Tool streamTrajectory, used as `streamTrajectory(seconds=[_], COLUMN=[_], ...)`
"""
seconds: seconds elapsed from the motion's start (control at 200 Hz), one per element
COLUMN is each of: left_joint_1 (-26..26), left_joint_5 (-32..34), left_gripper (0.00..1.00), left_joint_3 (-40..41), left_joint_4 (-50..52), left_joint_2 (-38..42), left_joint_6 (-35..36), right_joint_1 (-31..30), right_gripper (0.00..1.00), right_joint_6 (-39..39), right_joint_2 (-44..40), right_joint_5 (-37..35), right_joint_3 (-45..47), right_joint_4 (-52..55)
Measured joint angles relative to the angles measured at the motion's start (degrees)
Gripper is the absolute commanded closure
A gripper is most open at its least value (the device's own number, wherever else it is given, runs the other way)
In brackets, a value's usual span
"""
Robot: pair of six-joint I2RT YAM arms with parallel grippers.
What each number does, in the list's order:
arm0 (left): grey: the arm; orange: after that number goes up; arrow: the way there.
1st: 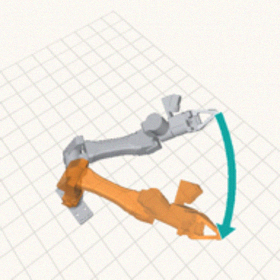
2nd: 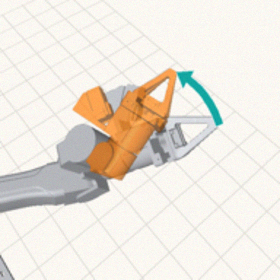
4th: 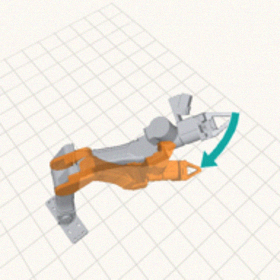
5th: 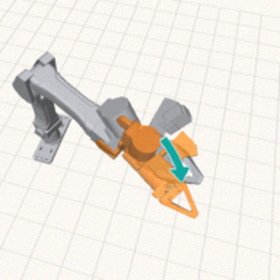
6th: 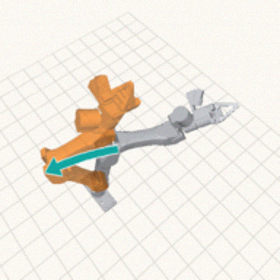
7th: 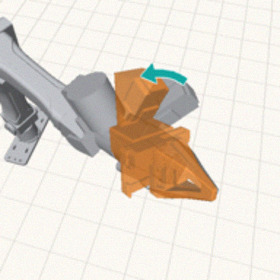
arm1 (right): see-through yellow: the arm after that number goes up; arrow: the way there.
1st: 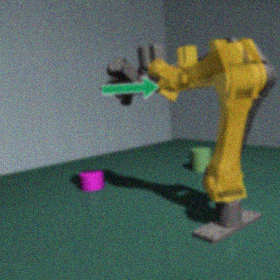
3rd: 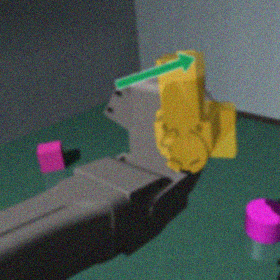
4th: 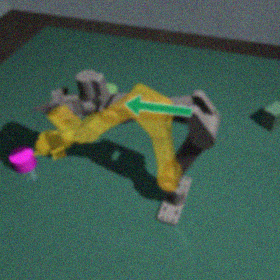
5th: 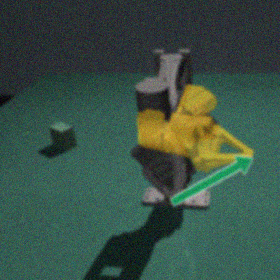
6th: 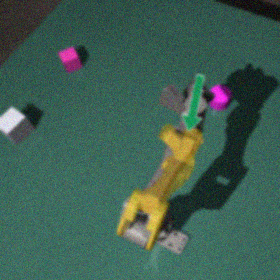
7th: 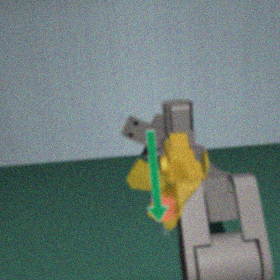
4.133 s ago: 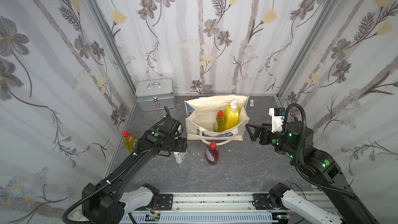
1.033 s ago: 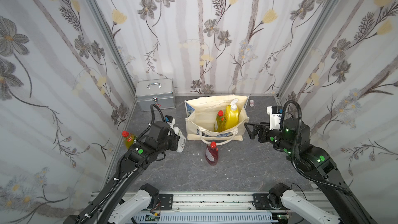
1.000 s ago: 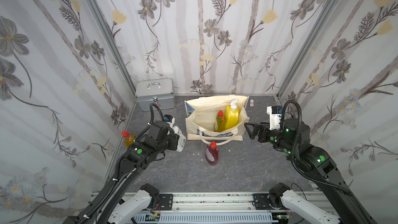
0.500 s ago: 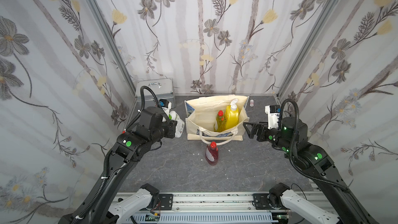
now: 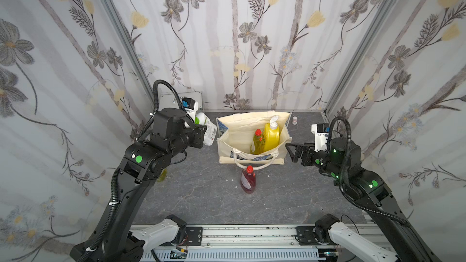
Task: Pack dish soap into the shopping bag
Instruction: Pick up the bottle of dish soap at the center of the board, then place the bottle of dish soap in the shopping bag.
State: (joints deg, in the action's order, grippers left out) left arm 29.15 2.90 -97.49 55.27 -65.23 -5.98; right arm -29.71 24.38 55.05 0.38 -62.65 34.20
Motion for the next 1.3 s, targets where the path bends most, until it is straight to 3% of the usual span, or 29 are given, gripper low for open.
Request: streamTrajectory(seconds=[0.61,1.299], left_joint_1=[2.03,9.55], left_joint_5=[-6.56,-4.13], left_gripper=[0.71,0.7], left_joint_3=[-6.67,-8.81], left_joint_4=[-6.14,-11.52], left_joint_2=[-9.33,-23.65], left_joint_6=[-5.53,-7.41], right_joint_1=[0.33,0.79], right_gripper=[0.0,0.0], right_joint_6=[1.07,3.45], right_joint_2=[-3.13,-13.35], right_joint_5=[-0.09,-5.03], right_joint_3=[2.14,4.46], right_joint_4=[-0.13,5.4])
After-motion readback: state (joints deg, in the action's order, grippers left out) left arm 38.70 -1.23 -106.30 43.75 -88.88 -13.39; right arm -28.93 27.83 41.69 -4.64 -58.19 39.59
